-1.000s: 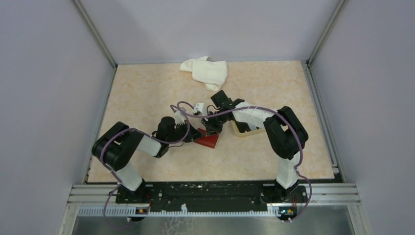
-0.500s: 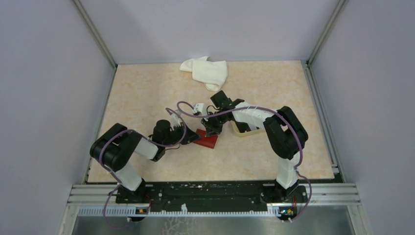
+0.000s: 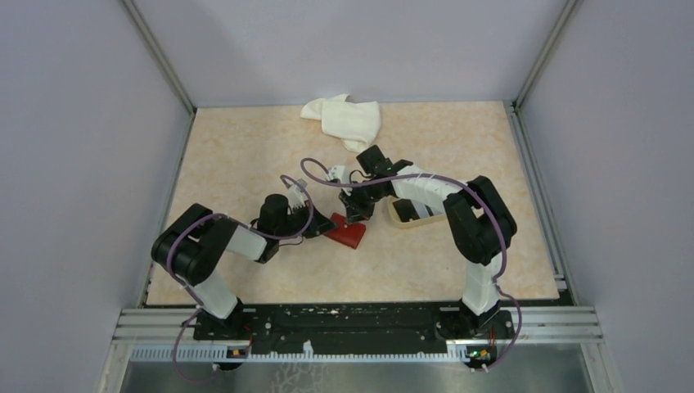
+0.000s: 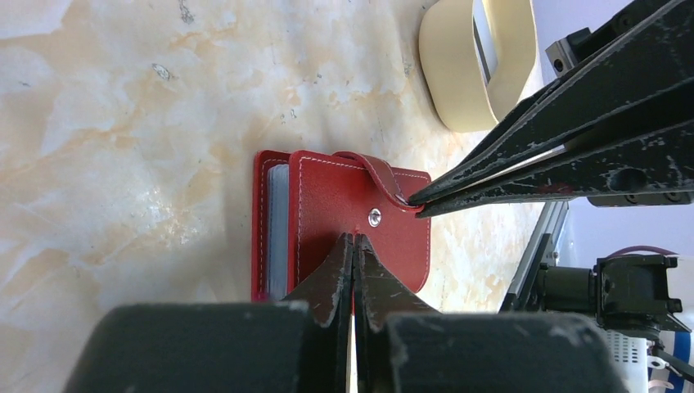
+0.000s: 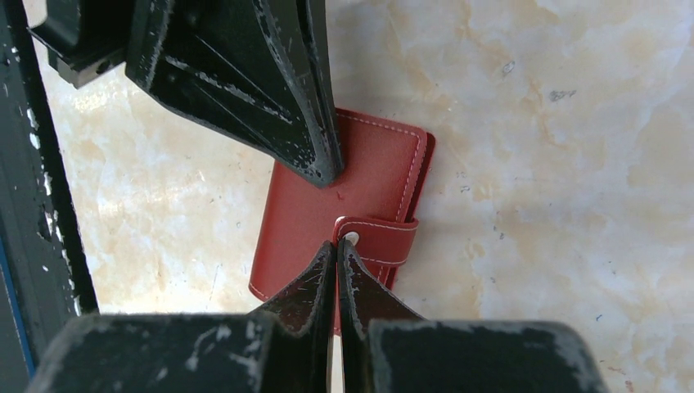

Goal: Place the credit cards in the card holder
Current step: Close the card holder at the center of the board.

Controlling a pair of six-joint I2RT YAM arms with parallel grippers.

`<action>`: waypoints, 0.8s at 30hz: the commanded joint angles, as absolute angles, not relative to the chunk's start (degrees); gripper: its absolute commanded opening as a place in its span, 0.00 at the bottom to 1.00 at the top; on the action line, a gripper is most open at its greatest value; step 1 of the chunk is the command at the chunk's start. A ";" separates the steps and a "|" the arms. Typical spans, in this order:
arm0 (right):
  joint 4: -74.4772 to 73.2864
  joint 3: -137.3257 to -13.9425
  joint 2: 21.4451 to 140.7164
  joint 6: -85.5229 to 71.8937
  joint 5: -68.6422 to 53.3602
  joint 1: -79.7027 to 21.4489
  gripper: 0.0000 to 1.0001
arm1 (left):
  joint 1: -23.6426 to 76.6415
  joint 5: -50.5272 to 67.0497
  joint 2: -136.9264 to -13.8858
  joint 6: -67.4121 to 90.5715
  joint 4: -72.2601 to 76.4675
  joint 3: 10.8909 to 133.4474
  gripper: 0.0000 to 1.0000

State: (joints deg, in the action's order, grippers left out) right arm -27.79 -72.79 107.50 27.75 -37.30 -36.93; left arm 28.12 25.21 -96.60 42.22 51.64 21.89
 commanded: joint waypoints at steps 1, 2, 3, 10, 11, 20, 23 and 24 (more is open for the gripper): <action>-28.68 -75.76 107.11 27.39 -40.25 -36.80 0.00 | 27.89 24.00 -98.78 40.83 45.17 22.90 0.01; -28.81 -75.76 107.09 27.51 -40.19 -36.90 0.00 | 28.01 23.90 -98.83 40.80 44.76 23.15 0.01; -28.95 -75.76 107.10 27.63 -39.91 -36.99 0.00 | 28.12 23.87 -98.99 40.71 44.56 23.38 0.01; -30.32 -75.59 107.93 29.55 -36.60 -38.31 0.00 | 28.54 23.78 -99.36 40.28 43.76 24.17 0.01; -30.26 -75.53 107.93 29.46 -36.42 -38.40 0.00 | 28.56 23.89 -99.46 40.29 43.77 24.21 0.01; -30.71 -77.15 109.04 29.09 -35.17 -39.21 0.00 | 28.71 24.09 -99.60 40.15 43.94 24.32 0.01; -30.81 -77.31 109.08 29.13 -35.02 -39.69 0.00 | 28.73 24.13 -99.67 40.11 44.02 24.26 0.01; -30.88 -77.34 109.14 29.11 -34.99 -39.71 0.00 | 28.74 24.15 -99.67 40.09 44.03 24.26 0.01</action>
